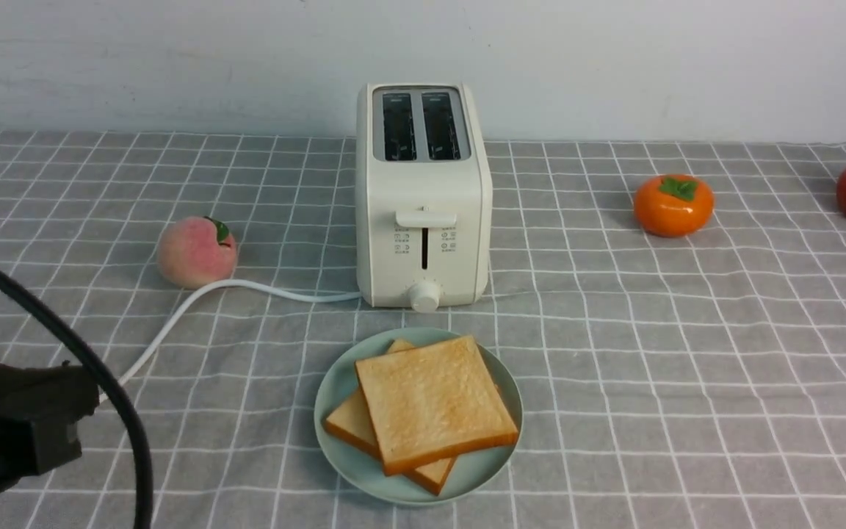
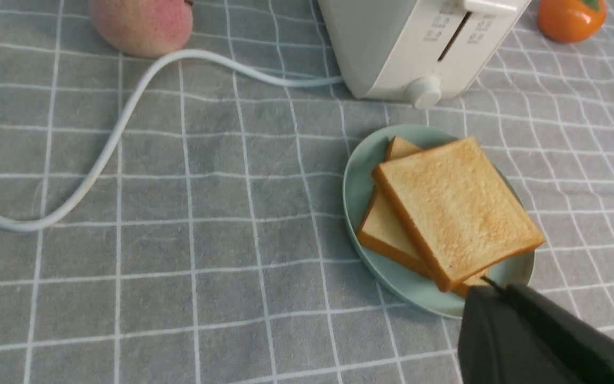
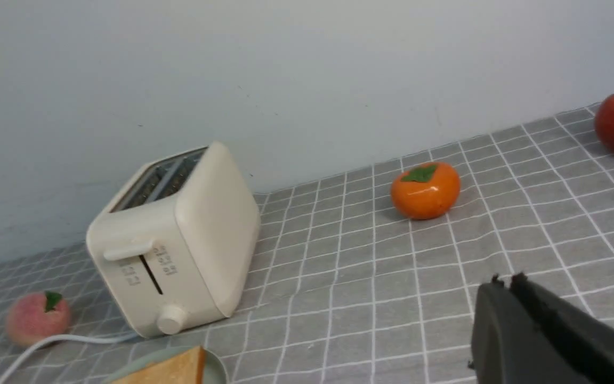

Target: Take toasted bread from bread machine on grey coffee table place on plate.

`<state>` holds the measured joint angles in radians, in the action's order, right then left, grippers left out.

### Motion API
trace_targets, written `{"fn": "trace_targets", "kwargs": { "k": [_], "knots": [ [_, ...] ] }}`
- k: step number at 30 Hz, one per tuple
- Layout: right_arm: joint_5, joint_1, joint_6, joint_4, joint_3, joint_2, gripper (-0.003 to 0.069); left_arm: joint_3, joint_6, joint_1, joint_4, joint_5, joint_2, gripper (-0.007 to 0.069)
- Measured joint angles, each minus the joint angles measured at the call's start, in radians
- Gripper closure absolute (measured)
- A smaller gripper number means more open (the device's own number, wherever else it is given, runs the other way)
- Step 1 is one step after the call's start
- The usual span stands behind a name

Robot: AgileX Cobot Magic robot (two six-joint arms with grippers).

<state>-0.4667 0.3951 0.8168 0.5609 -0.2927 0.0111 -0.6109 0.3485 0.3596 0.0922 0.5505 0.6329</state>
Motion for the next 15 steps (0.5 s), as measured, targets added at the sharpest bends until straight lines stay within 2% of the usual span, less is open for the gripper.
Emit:
{"fn": "trace_targets", "kwargs": {
  "k": [4,7,15],
  "knots": [
    [0.029,0.0,0.012,0.076,0.007,0.01,0.0642,0.125,0.002,0.0,0.039,-0.119,-0.109,0.0638],
    [0.032,0.0,0.012,0.104,0.008,0.01,0.0637,0.178,0.002,0.0,0.073,-0.153,-0.149,0.0638],
    [0.035,0.0,0.012,0.132,0.008,0.01,0.0629,0.207,0.002,0.0,0.103,-0.129,-0.158,0.0638]
  ]
}}
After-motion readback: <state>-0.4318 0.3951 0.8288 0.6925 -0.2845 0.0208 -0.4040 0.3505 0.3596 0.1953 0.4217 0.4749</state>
